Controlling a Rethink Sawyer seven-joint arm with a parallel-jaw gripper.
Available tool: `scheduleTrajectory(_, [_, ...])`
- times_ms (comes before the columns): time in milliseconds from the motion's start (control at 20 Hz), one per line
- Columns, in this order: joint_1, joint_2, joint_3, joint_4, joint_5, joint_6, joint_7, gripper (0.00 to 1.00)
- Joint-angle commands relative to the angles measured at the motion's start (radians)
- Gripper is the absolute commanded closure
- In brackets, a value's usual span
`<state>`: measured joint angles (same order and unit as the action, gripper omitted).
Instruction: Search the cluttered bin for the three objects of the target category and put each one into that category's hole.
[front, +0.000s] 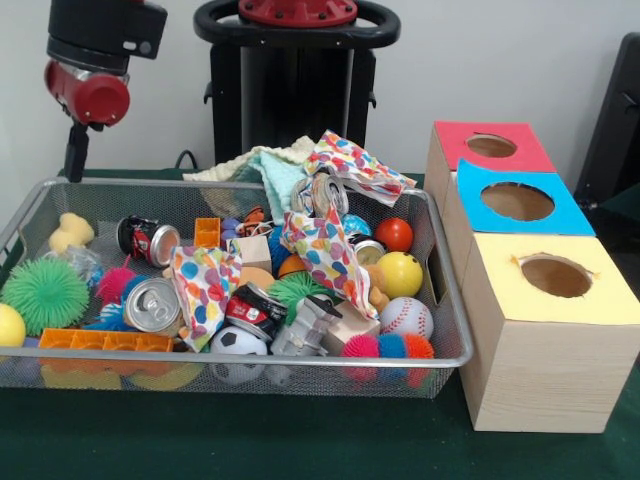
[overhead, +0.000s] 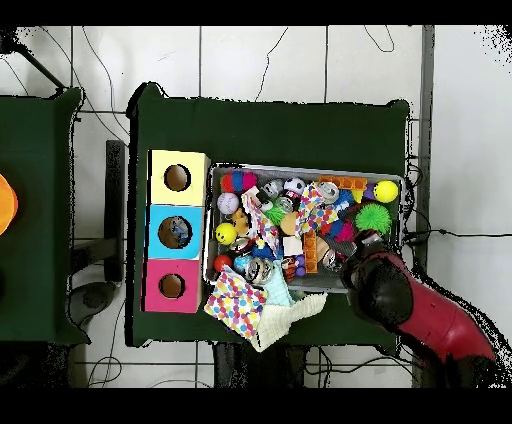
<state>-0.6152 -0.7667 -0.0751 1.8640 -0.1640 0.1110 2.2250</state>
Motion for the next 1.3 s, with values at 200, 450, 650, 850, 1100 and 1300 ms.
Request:
scheduleTrajectory(200, [-0.032,0.011,0.131,0.022,-0.006,0.051,0.038,0.00])
scheduleTrajectory(450, [-0.063,0.035,0.159,0.020,-0.023,0.041,0.020,0.00])
scheduleTrajectory(650, [-0.074,0.044,0.166,0.027,-0.032,0.018,0.027,0.00])
scheduleTrajectory(850, [-0.096,0.065,0.191,0.025,-0.019,0.001,0.046,0.00])
scheduleTrajectory(1100, [-0.118,0.097,0.222,0.009,-0.016,0.002,0.043,0.00])
scheduleTrajectory(1300, [-0.135,0.136,0.255,0.012,-0.020,-0.017,0.046,0.00])
